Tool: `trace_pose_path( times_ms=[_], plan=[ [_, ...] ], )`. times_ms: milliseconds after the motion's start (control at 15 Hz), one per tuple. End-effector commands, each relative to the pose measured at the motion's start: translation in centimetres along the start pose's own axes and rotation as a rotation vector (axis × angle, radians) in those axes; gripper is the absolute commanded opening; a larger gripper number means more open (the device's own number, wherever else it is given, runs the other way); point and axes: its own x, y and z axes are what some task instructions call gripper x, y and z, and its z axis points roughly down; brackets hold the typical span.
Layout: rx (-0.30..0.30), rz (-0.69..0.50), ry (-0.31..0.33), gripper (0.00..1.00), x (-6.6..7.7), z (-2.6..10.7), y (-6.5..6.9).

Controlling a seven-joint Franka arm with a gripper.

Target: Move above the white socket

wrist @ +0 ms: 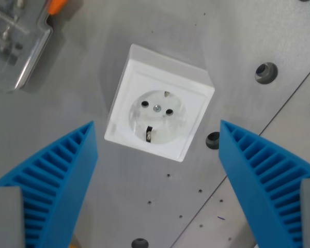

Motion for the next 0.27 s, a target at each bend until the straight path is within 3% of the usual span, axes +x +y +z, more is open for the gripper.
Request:
trace_pose_path(
  times_ms=[67, 267],
  plan=[
    [0.004, 0.128, 0.124, 1.00, 0.12, 0.61, 0.44],
    [0.000, 0.105, 0.122, 1.00, 0.28, 0.71, 0.43]
  ],
)
